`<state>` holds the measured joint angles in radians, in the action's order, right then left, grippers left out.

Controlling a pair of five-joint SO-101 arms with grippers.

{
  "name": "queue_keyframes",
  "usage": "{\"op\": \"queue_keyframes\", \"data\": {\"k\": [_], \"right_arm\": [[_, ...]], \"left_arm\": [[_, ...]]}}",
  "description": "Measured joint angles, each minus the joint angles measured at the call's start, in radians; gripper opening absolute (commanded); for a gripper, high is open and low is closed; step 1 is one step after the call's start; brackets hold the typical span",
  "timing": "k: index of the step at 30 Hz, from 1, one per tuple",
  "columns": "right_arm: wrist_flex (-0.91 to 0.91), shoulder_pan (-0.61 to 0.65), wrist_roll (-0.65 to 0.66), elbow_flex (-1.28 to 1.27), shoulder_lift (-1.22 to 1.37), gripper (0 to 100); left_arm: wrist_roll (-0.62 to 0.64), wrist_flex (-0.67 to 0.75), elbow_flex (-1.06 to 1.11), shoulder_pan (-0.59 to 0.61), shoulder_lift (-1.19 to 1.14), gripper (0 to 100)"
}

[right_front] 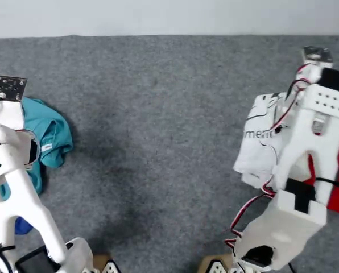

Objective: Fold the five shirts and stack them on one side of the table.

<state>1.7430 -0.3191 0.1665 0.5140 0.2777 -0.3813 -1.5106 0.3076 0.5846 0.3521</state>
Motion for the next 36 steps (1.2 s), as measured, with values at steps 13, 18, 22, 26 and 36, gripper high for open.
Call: {"op": "queue_keyframes", "data": {"k": [13,18,22,26,36], "right_arm": [[-0.021,-0.133,0.078,0.0,-0.029,0.8],[-0.097,-0.178,0.104,0.0,0.06,0.8],[-0.181,-0.216,0.12,0.0,0.18,0.8],[-0.253,-0.258,0.207,0.0,0.25,5.8],[-0.221,-0.33,0.318,0.133,0.265,36.7]], "left_arm": [[0.0,-0.023,0.0,0.0,0.0,1],[0.0,-0.025,0.0,0.0,0.0,1],[0.0,-0.025,0.0,0.0,0.0,1],[0.0,-0.025,0.0,0.0,0.0,1],[0.0,-0.025,0.0,0.0,0.0,1]]}}
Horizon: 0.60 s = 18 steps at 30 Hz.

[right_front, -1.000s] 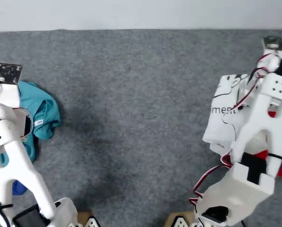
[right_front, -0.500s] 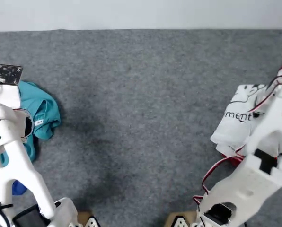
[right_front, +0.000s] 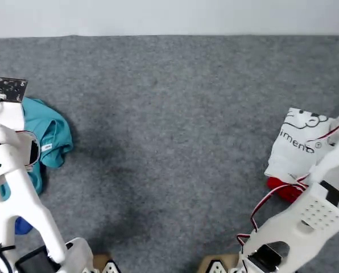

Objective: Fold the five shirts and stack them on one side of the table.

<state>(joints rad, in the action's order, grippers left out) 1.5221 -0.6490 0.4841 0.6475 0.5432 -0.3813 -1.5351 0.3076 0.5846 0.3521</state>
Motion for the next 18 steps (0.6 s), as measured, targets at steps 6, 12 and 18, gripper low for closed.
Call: {"op": "queue_keyframes", "data": {"k": [6,12,18], "right_arm": [[0.222,0.003,0.071,0.135,-0.002,20.1],[0.232,0.074,0.071,0.106,-0.002,3.2],[0.232,0.176,0.071,-0.048,-0.002,1.0]], "left_arm": [[0.0,0.0,0.0,0.0,0.0,1],[0.0,0.0,0.0,0.0,0.0,1],[0.0,-0.025,0.0,0.0,0.0,1]]}}
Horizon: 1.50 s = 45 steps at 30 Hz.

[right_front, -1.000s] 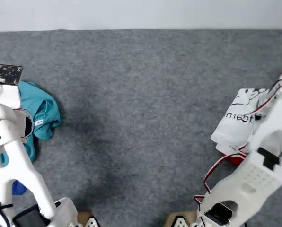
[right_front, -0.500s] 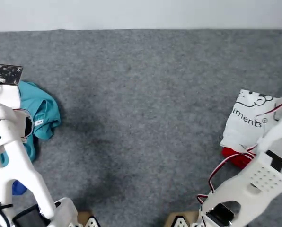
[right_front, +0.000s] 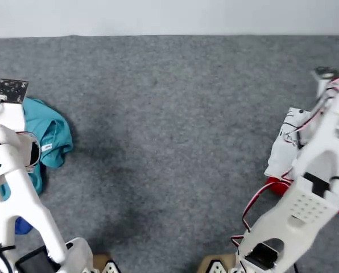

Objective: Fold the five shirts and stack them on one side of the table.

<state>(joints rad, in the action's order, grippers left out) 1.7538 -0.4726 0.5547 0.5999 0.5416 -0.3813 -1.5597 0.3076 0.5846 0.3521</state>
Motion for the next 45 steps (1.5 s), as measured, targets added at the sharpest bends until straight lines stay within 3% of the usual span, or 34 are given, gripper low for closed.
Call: {"op": "queue_keyframes", "data": {"k": [10,21,33,39,45], "right_arm": [[-0.058,0.086,-0.025,-0.319,0.026,1.0],[-0.028,0.034,0.089,-0.275,-0.15,1.1],[-0.736,-0.057,0.11,-0.239,0.015,0.9],[-0.887,-0.104,0.11,-0.239,0.06,0.9],[-0.928,-0.166,0.11,-0.239,0.063,0.9]], "left_arm": [[0.0,0.0,0.0,0.0,0.0,1],[0.0,0.0,0.0,0.0,0.0,1],[0.0,0.0,0.0,0.0,0.0,1],[0.0,0.0,0.0,0.0,0.0,1],[0.0,0.0,0.014,0.0,0.0,1]]}}
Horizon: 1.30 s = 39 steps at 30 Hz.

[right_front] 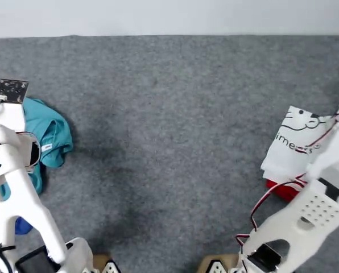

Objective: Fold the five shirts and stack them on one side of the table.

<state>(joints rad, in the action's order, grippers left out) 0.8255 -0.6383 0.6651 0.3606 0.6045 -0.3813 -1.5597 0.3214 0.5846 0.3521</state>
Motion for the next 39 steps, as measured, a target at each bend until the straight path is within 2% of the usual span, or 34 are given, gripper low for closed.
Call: {"op": "queue_keyframes", "data": {"k": [9,15,22,31,39], "right_arm": [[0.005,-0.046,-0.002,0.003,0.084,0.9],[0.089,-0.043,-0.008,0.015,-0.006,1.1],[0.052,0.084,-0.077,0.017,-0.08,1.1],[-0.104,0.213,-0.081,0.018,0.169,0.9],[-0.034,0.23,-0.081,0.043,0.152,0.9]], "left_arm": [[0.0,0.0,0.041,0.0,0.0,1],[0.0,0.0,0.041,0.0,0.0,1],[0.0,0.0,0.041,0.0,0.0,1],[0.0,0.0,0.041,0.0,0.003,1],[0.0,0.0,0.041,0.0,0.003,1]]}}
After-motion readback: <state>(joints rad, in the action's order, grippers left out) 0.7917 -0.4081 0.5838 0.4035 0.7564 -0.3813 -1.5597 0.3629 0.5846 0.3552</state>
